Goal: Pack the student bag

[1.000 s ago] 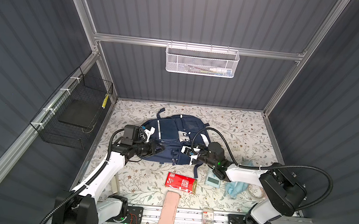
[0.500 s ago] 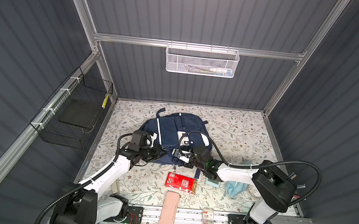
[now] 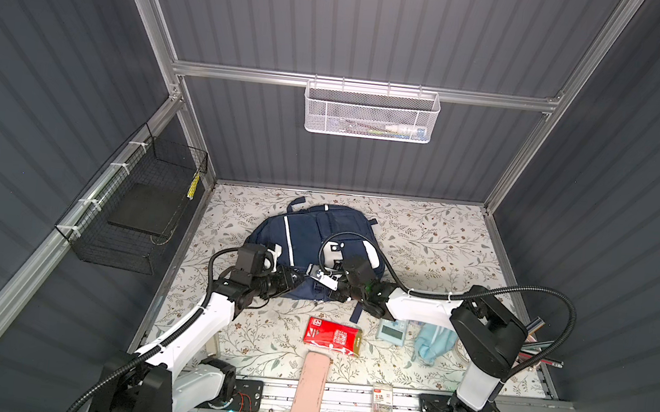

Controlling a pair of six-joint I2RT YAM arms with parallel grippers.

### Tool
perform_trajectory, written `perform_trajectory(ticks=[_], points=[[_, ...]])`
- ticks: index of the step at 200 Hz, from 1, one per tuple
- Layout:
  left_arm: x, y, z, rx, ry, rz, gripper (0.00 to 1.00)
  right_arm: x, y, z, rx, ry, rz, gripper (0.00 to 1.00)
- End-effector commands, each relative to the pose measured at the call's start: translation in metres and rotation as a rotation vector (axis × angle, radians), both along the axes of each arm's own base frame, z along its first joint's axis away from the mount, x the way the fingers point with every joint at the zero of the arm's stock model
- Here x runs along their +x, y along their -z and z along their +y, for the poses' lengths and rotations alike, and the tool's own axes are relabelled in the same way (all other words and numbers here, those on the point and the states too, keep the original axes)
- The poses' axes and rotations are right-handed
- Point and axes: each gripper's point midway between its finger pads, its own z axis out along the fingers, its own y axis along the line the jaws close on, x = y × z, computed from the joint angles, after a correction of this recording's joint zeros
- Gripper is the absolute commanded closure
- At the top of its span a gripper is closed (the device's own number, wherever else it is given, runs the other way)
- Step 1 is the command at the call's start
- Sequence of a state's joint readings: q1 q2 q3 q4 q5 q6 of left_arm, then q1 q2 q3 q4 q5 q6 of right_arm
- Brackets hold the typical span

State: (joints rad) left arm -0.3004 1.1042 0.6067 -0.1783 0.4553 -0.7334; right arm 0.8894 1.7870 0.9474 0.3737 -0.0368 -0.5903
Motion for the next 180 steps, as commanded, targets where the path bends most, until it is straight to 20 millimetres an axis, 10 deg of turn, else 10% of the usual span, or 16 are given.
perform_trajectory(ticks=[1, 118, 180], points=[[0.004, 0.01, 0.002, 0.044, -0.001, 0.005, 0.55, -0.007, 0.003, -0.009, -0.003, 0.008, 0.038, 1.0], [0.003, 0.016, -0.012, 0.22, -0.011, -0.044, 0.61, -0.008, 0.013, -0.002, 0.002, 0.024, 0.076, 1.0], [0.004, 0.011, 0.005, 0.378, -0.033, -0.068, 1.0, -0.008, 0.021, -0.012, -0.022, 0.056, 0.07, 1.0]])
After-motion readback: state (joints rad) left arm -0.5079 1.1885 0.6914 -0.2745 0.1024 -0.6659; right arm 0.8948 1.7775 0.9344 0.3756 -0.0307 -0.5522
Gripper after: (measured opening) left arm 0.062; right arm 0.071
